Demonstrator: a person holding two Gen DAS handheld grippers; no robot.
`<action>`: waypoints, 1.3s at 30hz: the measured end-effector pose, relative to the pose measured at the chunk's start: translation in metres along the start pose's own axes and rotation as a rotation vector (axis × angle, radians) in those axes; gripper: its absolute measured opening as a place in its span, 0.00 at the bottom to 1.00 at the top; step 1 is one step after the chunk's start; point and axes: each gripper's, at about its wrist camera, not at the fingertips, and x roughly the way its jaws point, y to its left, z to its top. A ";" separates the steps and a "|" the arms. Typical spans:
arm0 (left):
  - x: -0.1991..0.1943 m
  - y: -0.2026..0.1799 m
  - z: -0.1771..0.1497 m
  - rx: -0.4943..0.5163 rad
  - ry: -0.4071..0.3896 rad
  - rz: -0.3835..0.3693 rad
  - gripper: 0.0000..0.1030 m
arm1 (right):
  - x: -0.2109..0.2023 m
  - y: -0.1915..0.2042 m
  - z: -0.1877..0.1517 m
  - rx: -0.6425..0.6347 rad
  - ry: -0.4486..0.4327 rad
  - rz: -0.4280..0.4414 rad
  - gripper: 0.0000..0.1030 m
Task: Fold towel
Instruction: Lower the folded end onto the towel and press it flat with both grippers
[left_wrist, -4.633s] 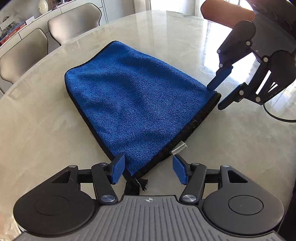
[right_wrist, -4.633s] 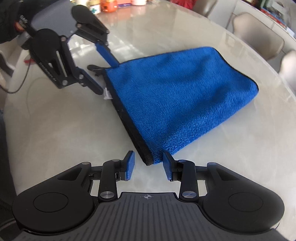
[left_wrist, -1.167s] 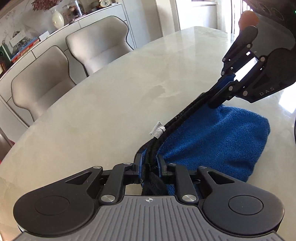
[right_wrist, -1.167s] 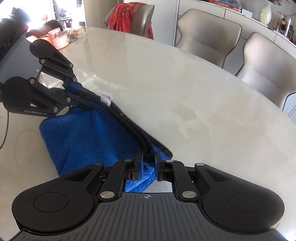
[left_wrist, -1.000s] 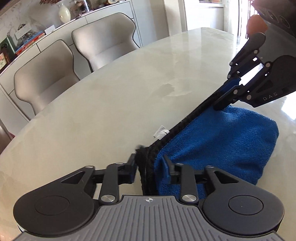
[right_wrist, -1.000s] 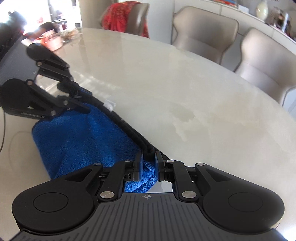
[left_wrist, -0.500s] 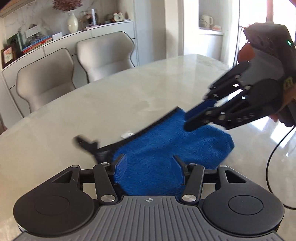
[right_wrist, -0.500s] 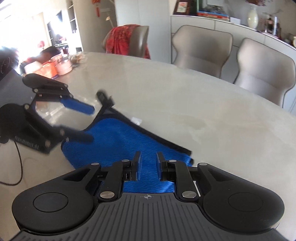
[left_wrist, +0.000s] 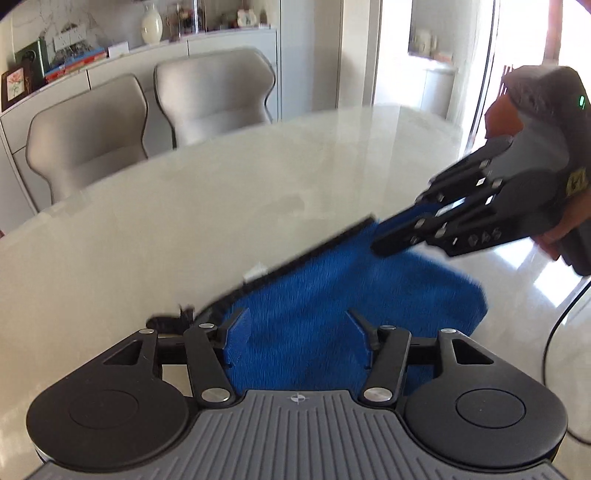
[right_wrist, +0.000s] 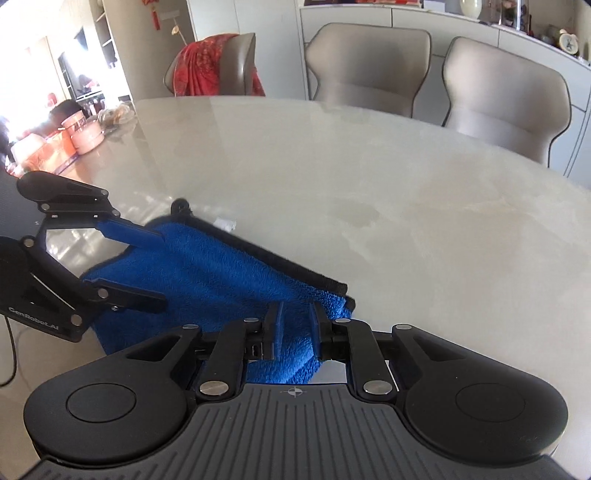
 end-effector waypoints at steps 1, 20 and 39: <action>0.006 0.002 0.001 -0.001 0.020 0.024 0.62 | 0.000 0.001 0.003 -0.008 -0.009 0.008 0.17; -0.033 -0.042 -0.045 -0.024 0.048 -0.008 0.67 | -0.032 0.055 -0.025 0.051 -0.025 0.108 0.28; -0.041 -0.034 -0.060 -0.038 0.099 -0.005 0.67 | -0.045 0.043 -0.061 0.124 0.054 0.062 0.30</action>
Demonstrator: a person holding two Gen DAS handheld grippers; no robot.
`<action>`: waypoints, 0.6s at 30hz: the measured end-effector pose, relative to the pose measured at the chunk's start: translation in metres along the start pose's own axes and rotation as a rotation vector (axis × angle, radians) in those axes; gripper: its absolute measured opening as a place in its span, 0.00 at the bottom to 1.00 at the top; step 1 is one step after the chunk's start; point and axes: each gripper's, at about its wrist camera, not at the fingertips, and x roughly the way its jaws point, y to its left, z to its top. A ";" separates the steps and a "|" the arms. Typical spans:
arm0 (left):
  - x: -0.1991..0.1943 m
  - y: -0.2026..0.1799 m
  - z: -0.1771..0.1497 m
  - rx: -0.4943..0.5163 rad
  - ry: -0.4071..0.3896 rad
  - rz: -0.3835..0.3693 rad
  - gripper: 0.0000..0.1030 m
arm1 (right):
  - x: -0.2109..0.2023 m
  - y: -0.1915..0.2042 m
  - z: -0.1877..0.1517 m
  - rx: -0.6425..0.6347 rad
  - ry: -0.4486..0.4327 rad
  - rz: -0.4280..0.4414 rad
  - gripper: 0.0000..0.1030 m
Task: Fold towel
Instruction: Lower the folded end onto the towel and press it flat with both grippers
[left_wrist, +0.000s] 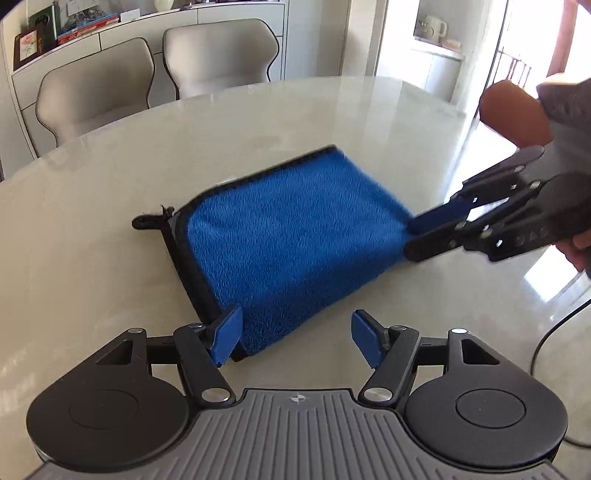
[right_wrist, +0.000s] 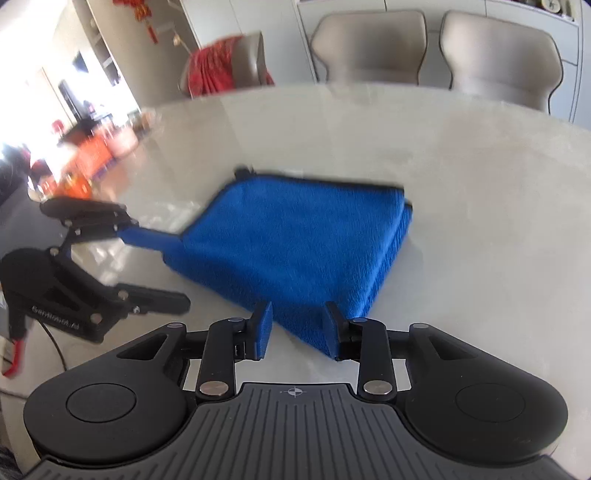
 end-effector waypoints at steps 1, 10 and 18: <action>-0.003 0.001 0.002 -0.013 -0.004 -0.004 0.67 | -0.002 -0.002 0.000 0.011 0.005 -0.003 0.30; -0.003 0.004 0.011 -0.155 0.002 -0.020 0.70 | -0.010 0.002 0.011 0.018 -0.033 -0.002 0.34; -0.013 0.012 0.018 -0.218 -0.047 -0.030 0.70 | -0.004 0.001 0.017 -0.019 0.036 -0.027 0.34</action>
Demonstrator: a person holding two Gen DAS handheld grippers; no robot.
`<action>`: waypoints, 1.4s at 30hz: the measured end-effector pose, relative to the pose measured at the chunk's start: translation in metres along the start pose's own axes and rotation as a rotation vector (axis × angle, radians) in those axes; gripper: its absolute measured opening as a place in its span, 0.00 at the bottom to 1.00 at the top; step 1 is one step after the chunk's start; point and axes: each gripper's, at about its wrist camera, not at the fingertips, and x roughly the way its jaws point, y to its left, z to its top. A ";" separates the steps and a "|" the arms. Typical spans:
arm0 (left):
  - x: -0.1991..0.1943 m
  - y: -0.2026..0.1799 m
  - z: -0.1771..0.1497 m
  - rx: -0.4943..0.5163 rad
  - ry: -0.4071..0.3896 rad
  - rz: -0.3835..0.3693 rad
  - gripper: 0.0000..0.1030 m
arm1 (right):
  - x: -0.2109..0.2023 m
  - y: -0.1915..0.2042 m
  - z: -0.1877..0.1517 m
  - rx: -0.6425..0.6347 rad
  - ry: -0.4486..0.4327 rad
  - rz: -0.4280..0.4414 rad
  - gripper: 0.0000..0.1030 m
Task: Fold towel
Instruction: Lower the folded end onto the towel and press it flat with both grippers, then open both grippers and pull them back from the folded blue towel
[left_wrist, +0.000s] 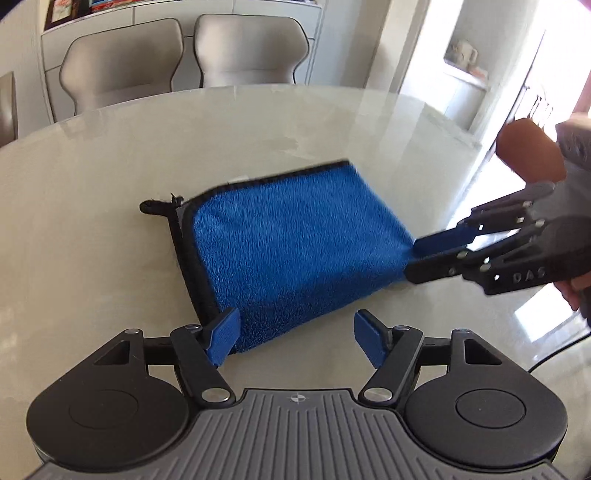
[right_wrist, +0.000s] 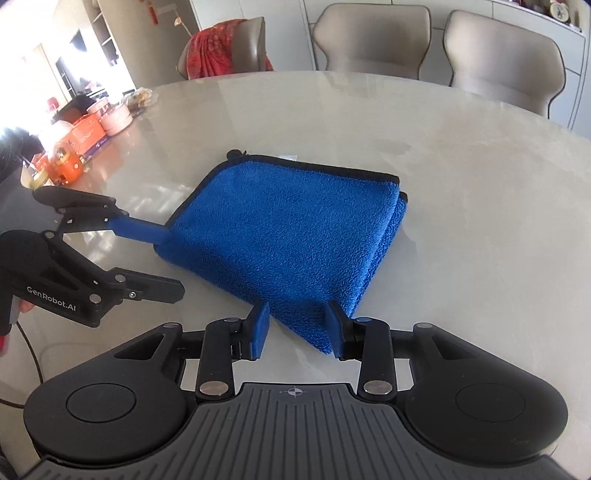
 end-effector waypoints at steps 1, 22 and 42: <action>-0.002 0.001 0.007 -0.017 -0.030 0.009 0.71 | -0.001 0.000 0.002 0.001 -0.011 -0.002 0.34; 0.041 0.017 0.013 -0.043 0.003 0.177 0.78 | 0.029 -0.005 0.007 0.040 -0.042 -0.069 0.42; -0.021 -0.042 -0.003 -0.050 -0.012 0.347 0.83 | -0.043 0.024 -0.015 0.206 -0.091 -0.244 0.89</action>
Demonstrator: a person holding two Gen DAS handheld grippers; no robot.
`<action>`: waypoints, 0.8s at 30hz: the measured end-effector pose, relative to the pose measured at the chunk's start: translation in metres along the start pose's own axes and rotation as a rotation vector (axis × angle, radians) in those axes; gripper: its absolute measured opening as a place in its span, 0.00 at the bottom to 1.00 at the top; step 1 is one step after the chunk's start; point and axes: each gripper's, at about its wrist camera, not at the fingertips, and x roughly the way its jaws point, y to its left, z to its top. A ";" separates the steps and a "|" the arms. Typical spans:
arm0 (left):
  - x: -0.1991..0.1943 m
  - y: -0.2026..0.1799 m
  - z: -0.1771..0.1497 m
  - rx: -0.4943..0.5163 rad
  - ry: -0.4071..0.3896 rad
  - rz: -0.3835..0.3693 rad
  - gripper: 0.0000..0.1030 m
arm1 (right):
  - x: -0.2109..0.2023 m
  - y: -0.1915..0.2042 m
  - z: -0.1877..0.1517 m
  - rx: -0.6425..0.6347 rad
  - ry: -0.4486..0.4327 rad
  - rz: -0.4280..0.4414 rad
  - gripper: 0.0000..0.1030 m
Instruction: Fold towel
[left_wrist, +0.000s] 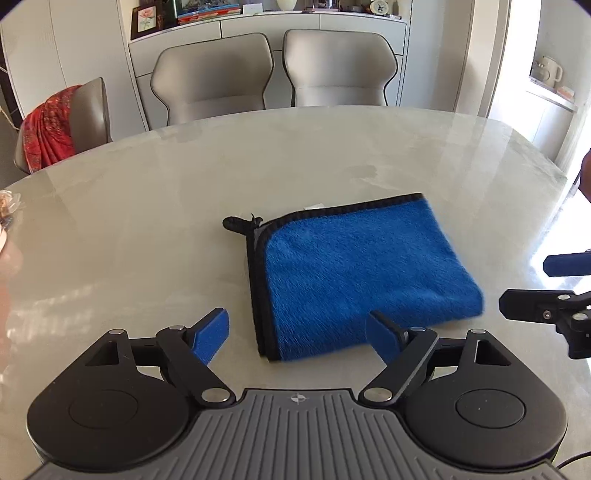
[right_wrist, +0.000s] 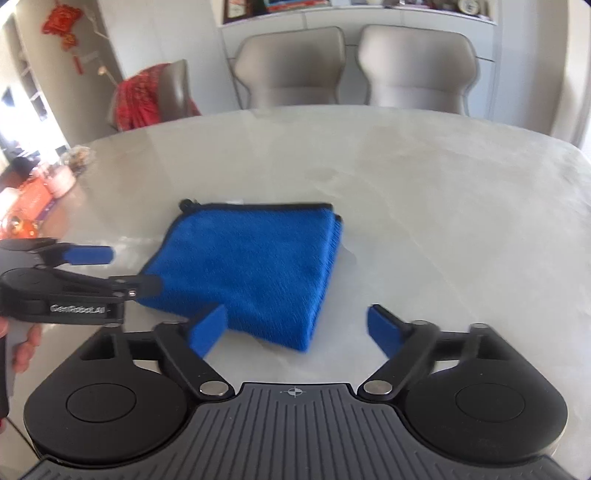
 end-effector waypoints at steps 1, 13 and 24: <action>-0.007 -0.002 -0.003 -0.011 -0.002 -0.003 0.83 | -0.007 0.001 -0.003 0.015 0.006 -0.017 0.91; -0.063 -0.016 -0.035 -0.125 -0.012 0.026 0.83 | -0.054 0.015 -0.035 0.073 0.051 -0.191 0.98; -0.098 -0.020 -0.049 -0.183 -0.036 0.047 0.85 | -0.095 0.034 -0.059 0.015 0.020 -0.207 0.99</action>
